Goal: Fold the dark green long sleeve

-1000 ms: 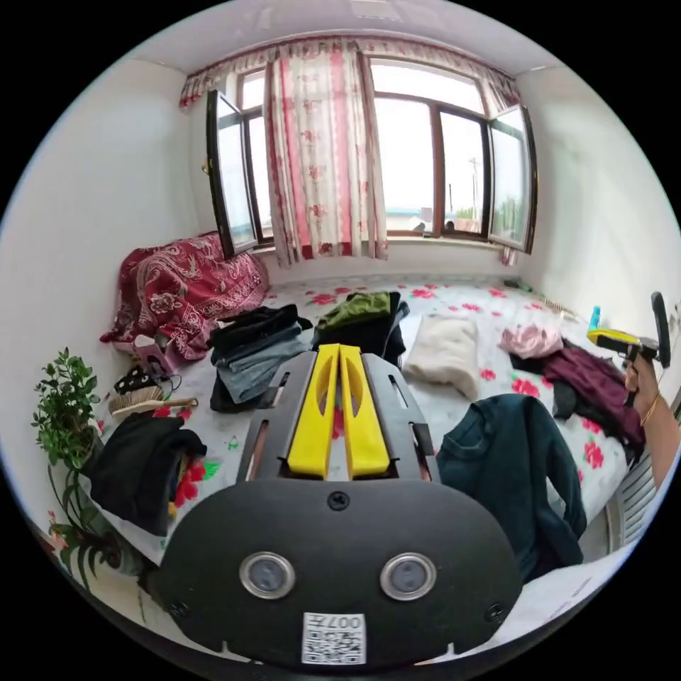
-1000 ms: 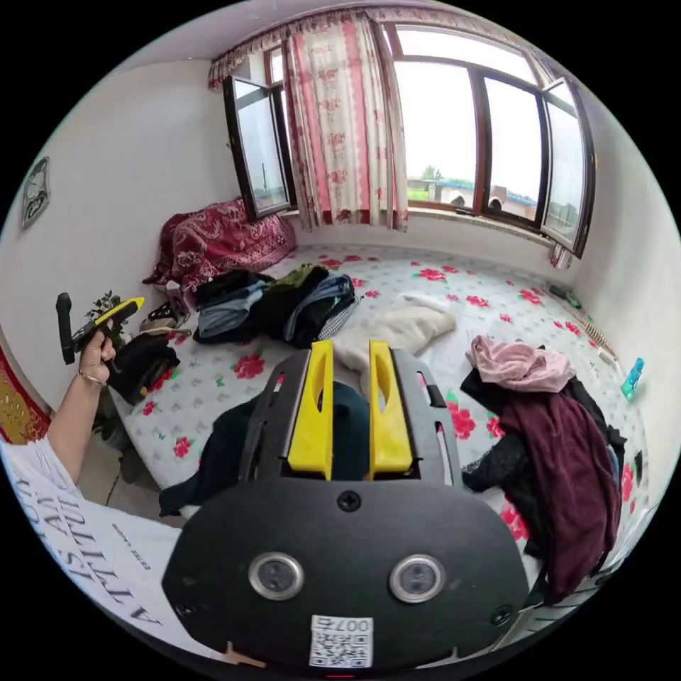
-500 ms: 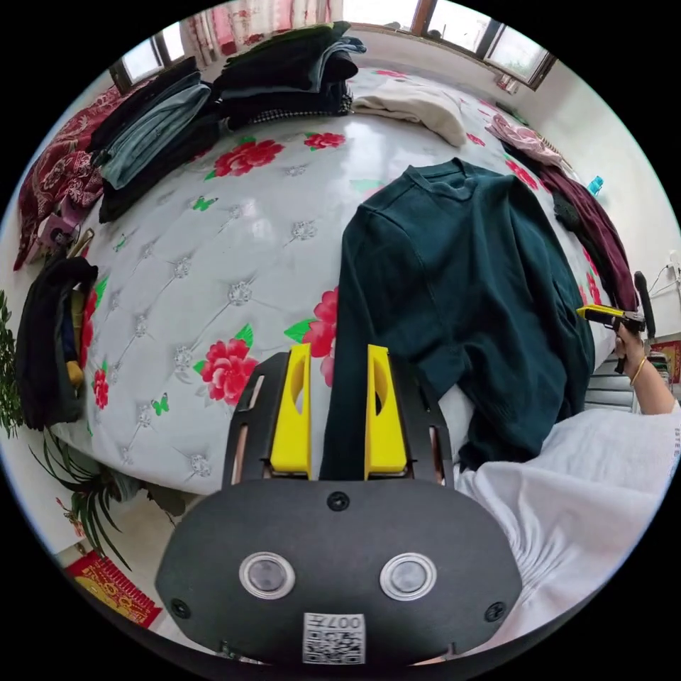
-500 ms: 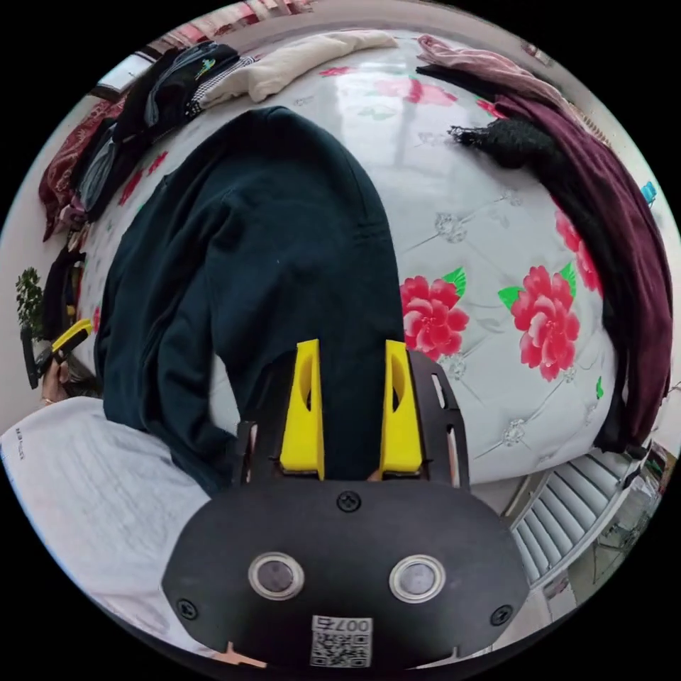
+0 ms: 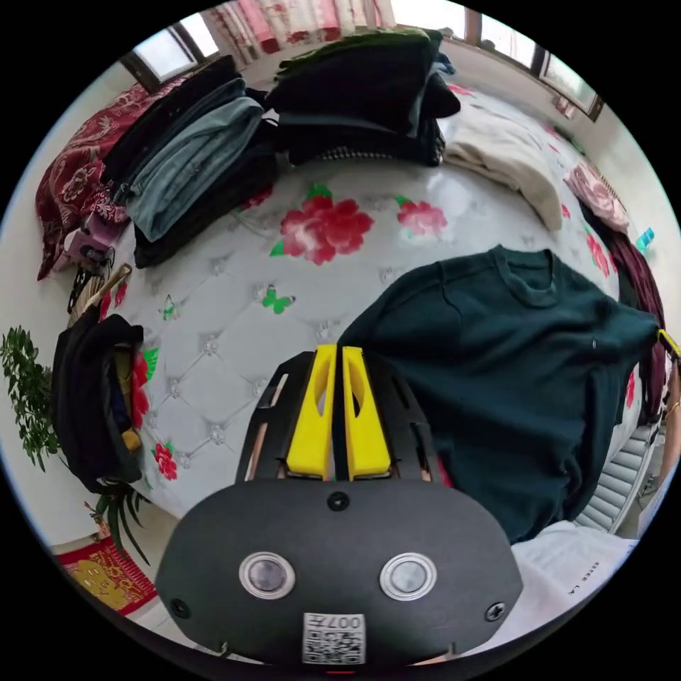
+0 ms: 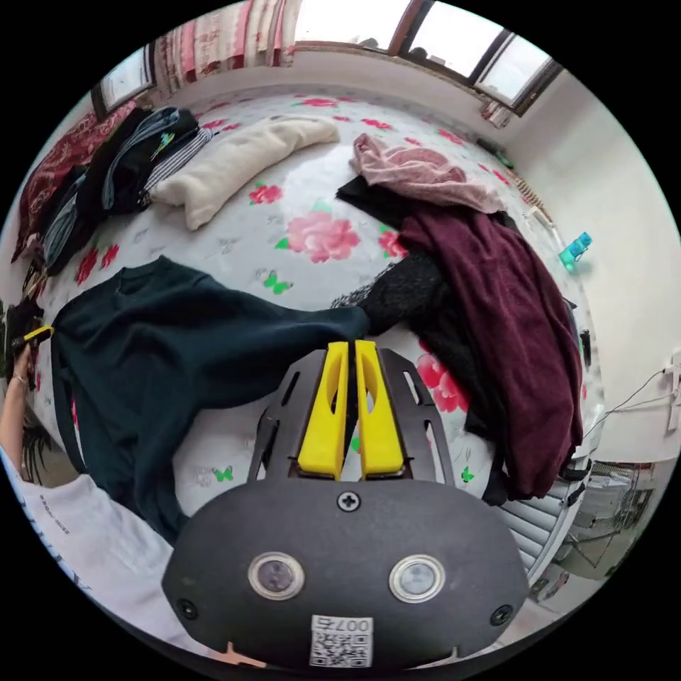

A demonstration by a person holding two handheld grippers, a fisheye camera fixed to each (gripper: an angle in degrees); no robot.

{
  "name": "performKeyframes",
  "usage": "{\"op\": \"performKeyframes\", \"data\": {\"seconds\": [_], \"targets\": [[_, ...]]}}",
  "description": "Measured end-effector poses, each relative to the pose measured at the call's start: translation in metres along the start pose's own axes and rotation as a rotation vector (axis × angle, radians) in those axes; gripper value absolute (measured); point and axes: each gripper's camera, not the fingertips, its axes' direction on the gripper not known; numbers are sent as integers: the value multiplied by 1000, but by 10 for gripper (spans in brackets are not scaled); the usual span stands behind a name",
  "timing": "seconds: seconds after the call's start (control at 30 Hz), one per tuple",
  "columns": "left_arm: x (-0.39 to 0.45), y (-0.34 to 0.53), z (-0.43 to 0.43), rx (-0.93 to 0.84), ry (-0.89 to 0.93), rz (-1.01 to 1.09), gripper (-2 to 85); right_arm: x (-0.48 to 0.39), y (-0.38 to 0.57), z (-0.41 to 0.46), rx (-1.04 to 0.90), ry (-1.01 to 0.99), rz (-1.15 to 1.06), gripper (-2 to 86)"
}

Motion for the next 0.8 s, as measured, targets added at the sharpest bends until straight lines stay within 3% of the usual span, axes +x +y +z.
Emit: {"op": "performKeyframes", "data": {"seconds": [0.07, 0.2, 0.27, 0.33, 0.4, 0.53, 0.7, 0.8], "targets": [[-14, -27, -10, 50, 29, -17, 4, 8, -21, -2, 24, -14, 62, 17], [-14, -33, -4, 18, -72, -9, 48, 0, -50, 37, -137, -37, 126, 40], [-20, -14, -17, 83, -16, 33, 63, -11, -45, 23, -36, 1, 137, 45], [-25, -8, -23, 125, 41, 69, 72, -37, -42, 1, 124, 18, 63, 56], [-24, -19, -24, 135, 108, 116, 80, -65, -59, -1, 147, -82, -70, 65], [18, -68, 2, 91, 173, 274, 95, -145, -126, 37, -11, -314, -284, 81], [54, -101, 58, -60, 204, 264, 69, -217, -155, 124, -255, -308, -371, 62], [52, -101, 53, -44, 222, 325, 38, -237, -151, 121, -182, -195, -457, 27]]}}
